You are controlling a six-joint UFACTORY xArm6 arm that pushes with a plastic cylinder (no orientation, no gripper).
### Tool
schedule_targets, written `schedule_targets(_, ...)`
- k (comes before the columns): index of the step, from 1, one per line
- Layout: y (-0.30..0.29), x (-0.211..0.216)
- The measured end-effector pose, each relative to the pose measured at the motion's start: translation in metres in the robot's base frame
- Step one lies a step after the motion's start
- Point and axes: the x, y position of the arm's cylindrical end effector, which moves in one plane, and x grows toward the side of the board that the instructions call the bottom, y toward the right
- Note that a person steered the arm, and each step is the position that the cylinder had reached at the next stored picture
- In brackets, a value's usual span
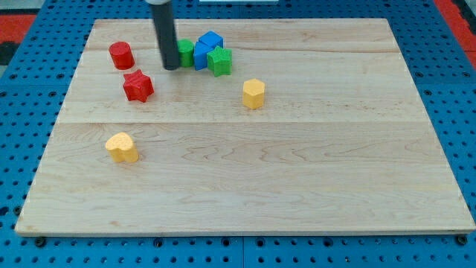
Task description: Move the red star above the yellow heart
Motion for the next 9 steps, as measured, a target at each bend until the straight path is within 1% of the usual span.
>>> schedule_targets(1, -0.024, -0.047)
schedule_targets(2, -0.047, -0.042)
schedule_targets(3, -0.038, 0.001)
schedule_targets(4, -0.005, 0.053)
schedule_targets(6, -0.001, 0.125)
schedule_targets(7, 0.015, 0.071)
schedule_targets(8, -0.041, 0.086)
schedule_targets(9, -0.040, 0.134)
